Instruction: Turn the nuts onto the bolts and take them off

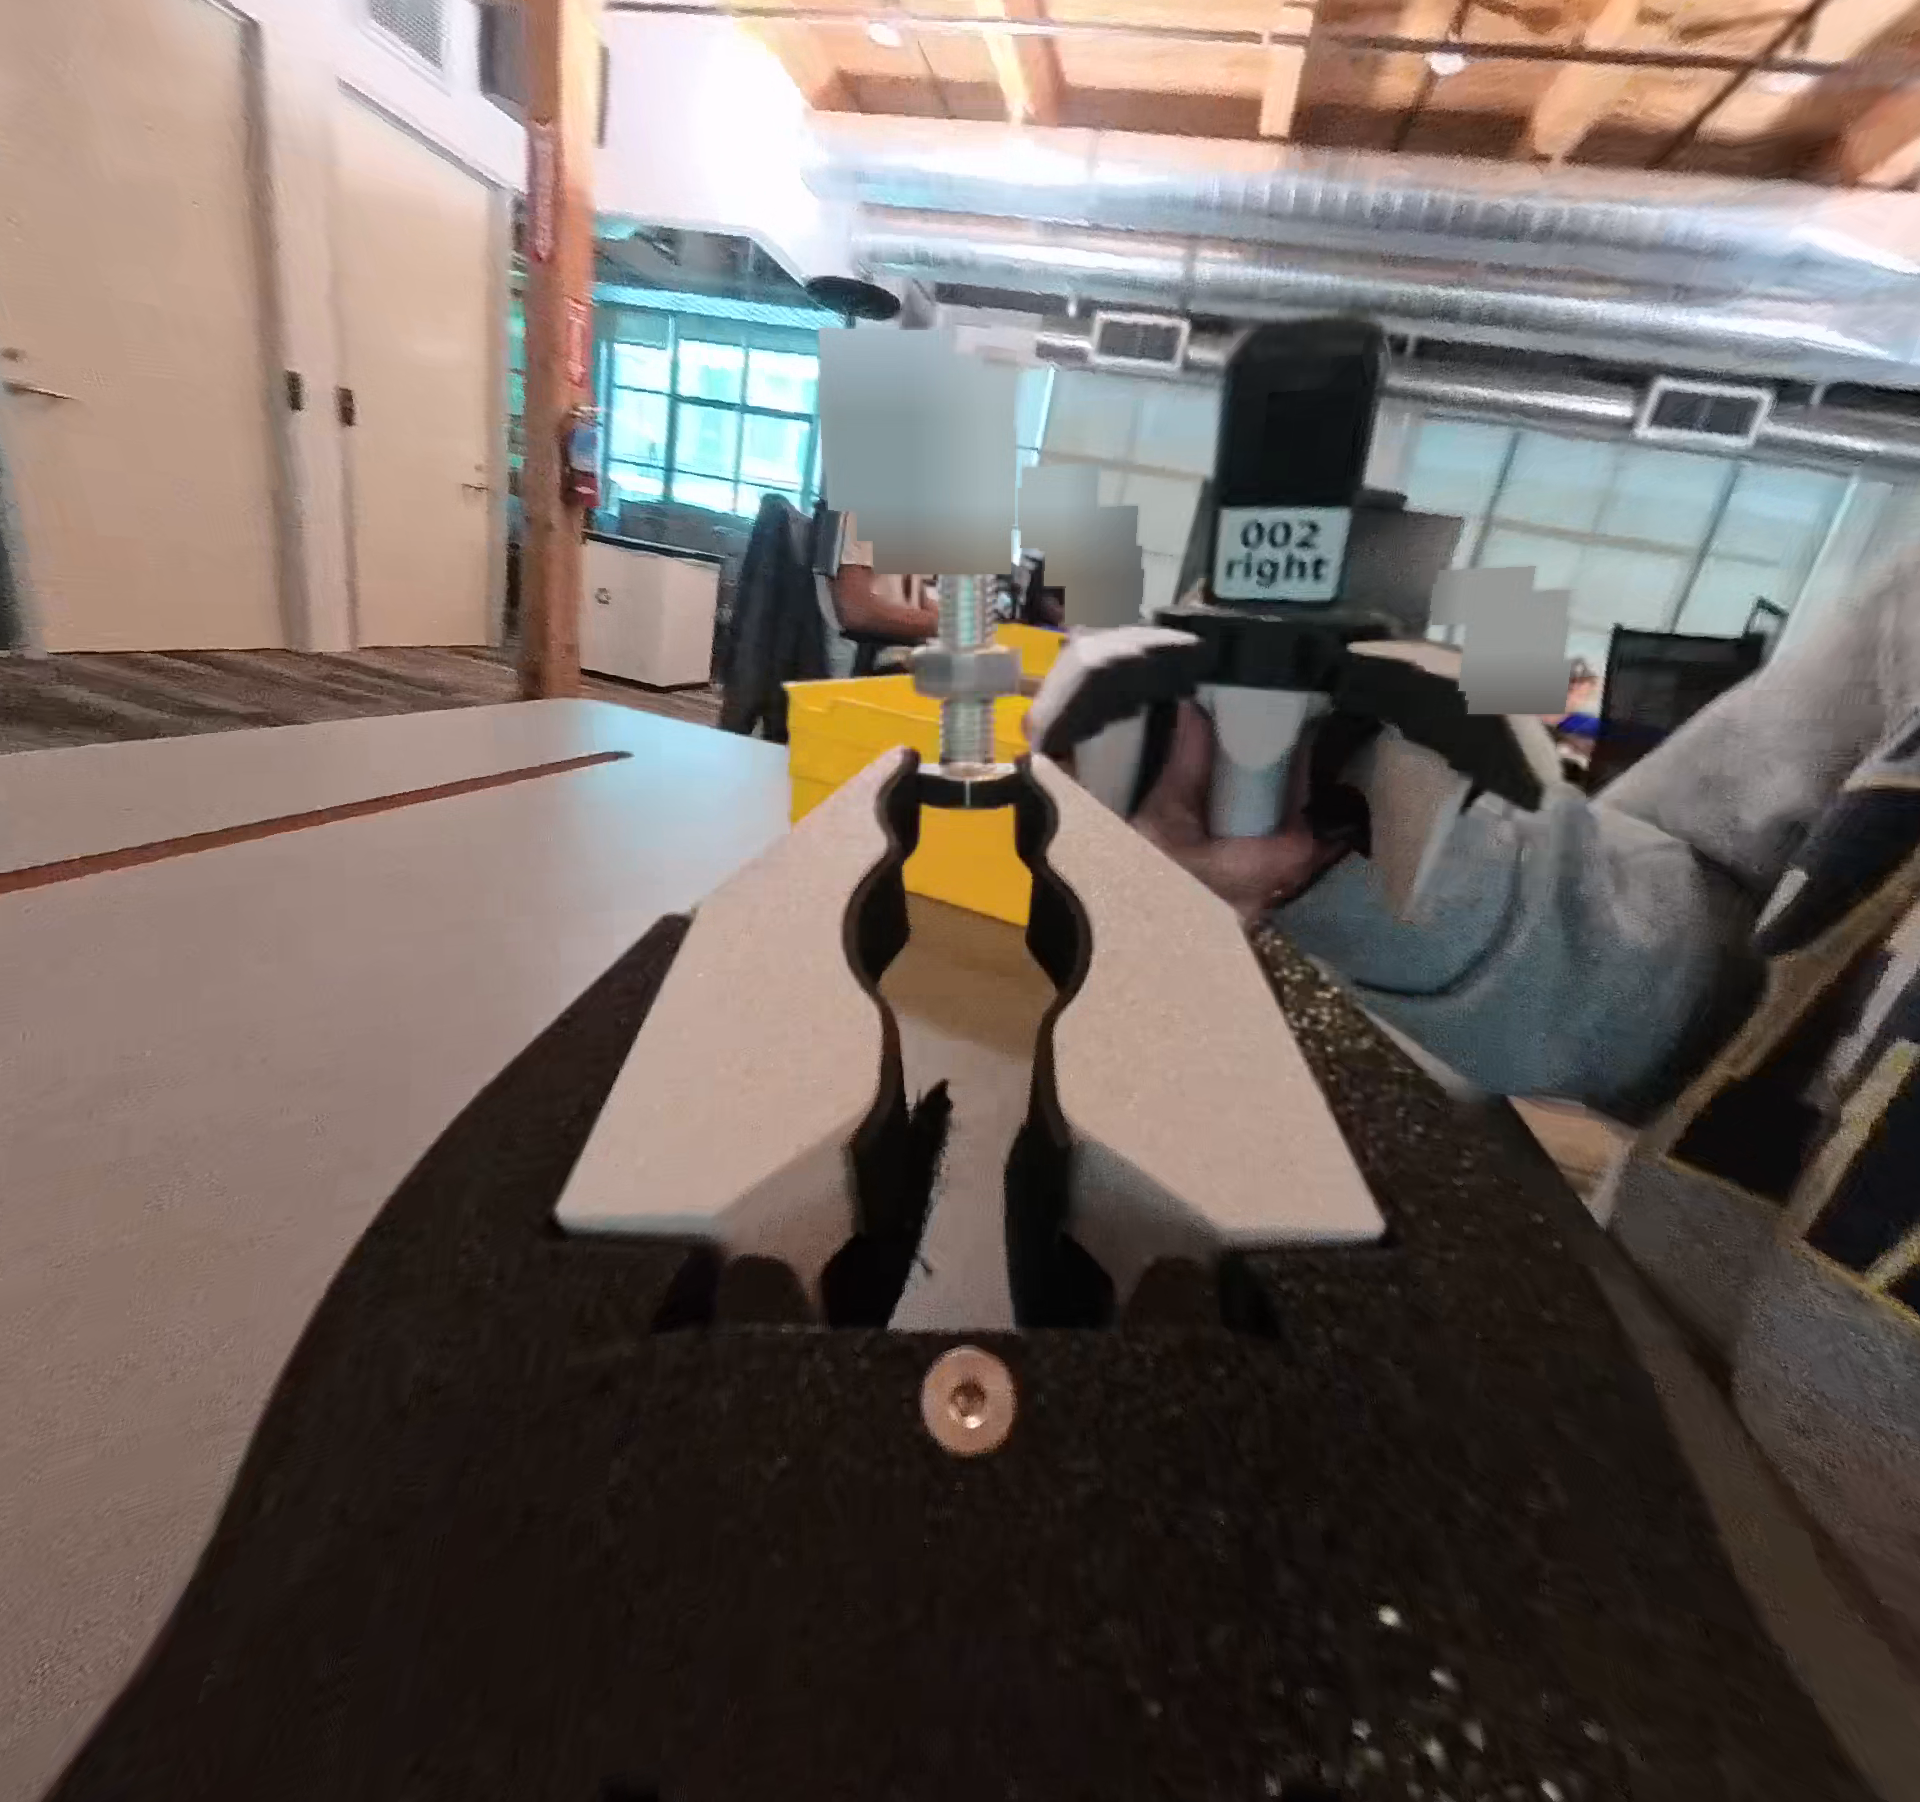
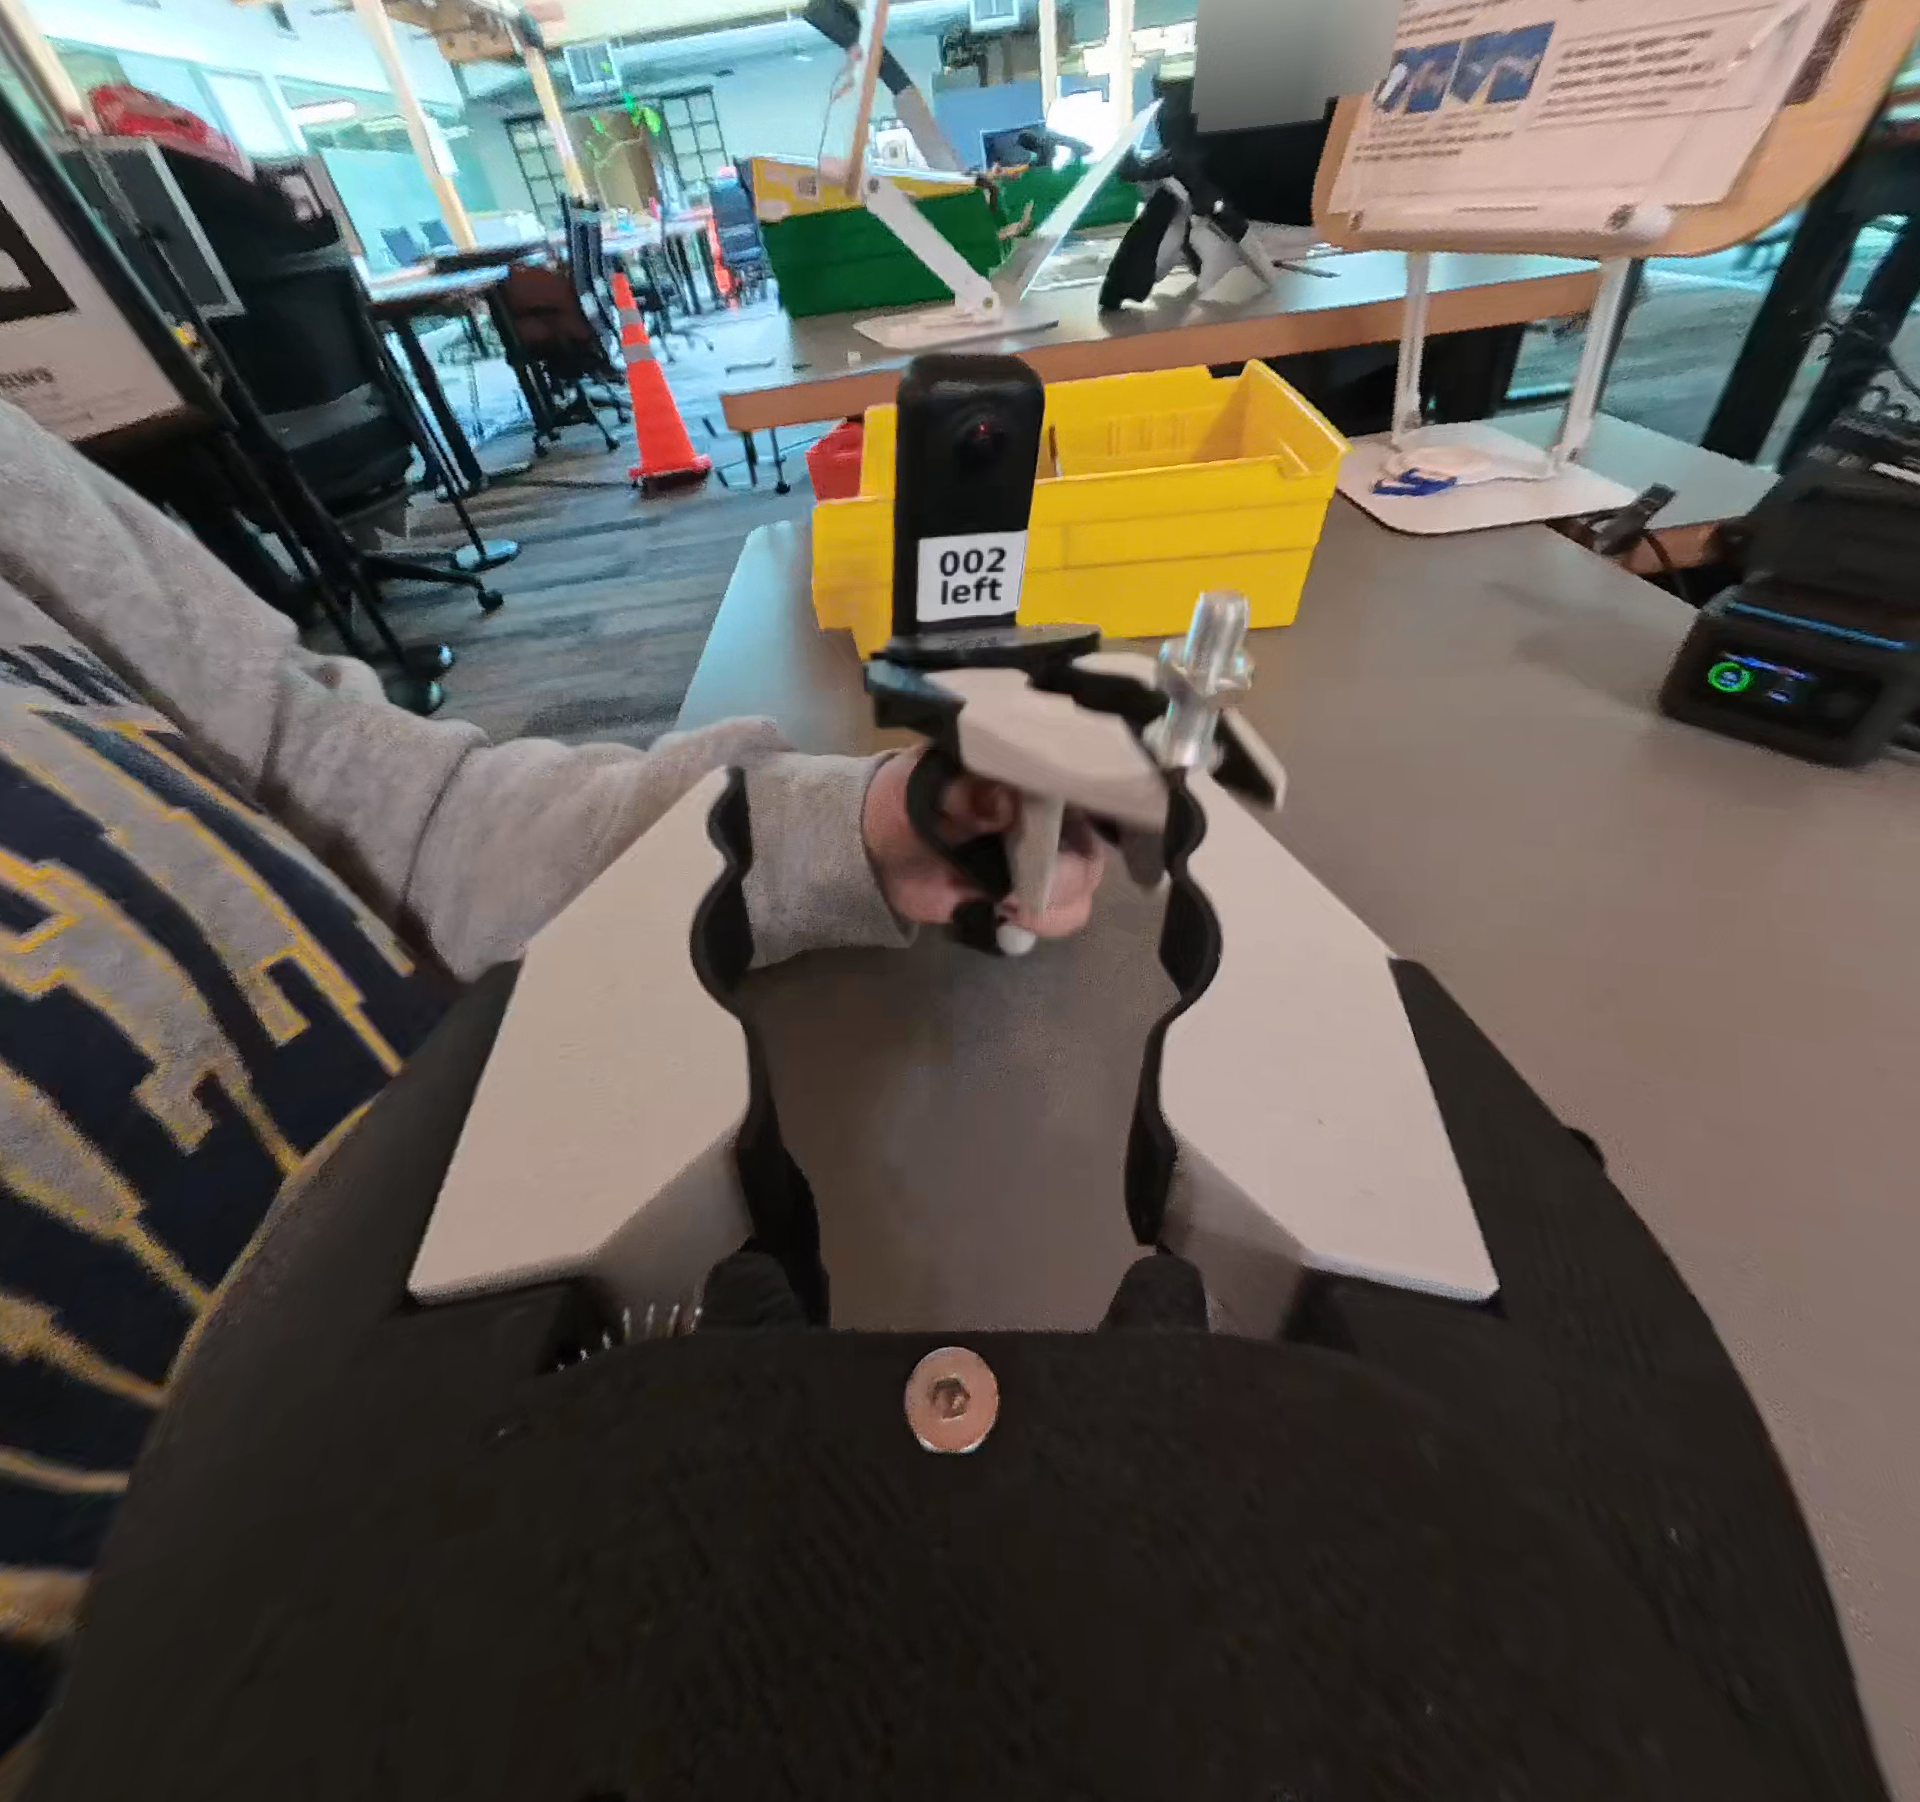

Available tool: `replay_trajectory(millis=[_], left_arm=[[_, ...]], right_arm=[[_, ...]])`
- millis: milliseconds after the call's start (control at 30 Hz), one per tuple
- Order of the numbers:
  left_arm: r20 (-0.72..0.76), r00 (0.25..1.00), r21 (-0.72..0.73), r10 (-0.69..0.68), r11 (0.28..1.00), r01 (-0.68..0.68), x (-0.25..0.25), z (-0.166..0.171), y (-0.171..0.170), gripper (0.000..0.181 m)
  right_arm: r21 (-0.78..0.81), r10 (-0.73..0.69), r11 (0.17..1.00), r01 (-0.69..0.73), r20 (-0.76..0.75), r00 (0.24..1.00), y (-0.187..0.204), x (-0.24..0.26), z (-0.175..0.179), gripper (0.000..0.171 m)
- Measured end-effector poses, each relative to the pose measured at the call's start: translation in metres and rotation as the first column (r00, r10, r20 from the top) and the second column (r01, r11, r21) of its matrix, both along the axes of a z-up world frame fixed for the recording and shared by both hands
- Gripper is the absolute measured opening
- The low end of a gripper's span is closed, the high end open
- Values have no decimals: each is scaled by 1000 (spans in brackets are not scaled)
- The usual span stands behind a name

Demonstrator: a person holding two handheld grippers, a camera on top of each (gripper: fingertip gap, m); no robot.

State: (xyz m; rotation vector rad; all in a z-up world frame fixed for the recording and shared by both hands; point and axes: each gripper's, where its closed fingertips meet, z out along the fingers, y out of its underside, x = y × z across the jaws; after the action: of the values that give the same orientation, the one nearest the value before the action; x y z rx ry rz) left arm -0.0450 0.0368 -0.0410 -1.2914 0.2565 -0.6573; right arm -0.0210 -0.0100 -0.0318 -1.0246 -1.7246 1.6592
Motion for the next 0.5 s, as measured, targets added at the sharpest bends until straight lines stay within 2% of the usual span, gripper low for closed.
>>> replay_trajectory(millis=[67, 167, 267, 467, 500], left_arm=[[50, 999, 12, 11, 1000, -12, -9, 5, -1, 16], [-40, 998, -14, -53, 999, 53, 18, -4, 2, 16], [-79, 992, -41, -102, 994, 99, 33, -11, 4, 16], [-81, 991, -27, -106, 994, 104, 34, -9, 2, 16], [-79, 991, -27, -107, 994, 106, 36, -8, 2, 16]], right_arm=[[-17, -57, 998, 57, 1, 998, 13, 6, 1, 82], [-24, -107, 994, 107, -18, 994, 21, -6, 5, 83], [-20, -178, 984, 177, -55, 983, 29, -19, 12, 46], [-4, -186, 982, 186, -31, 982, 32, -20, 6, 9], [-6, -180, 984, 180, -23, 983, 32, -19, 7, 8]])
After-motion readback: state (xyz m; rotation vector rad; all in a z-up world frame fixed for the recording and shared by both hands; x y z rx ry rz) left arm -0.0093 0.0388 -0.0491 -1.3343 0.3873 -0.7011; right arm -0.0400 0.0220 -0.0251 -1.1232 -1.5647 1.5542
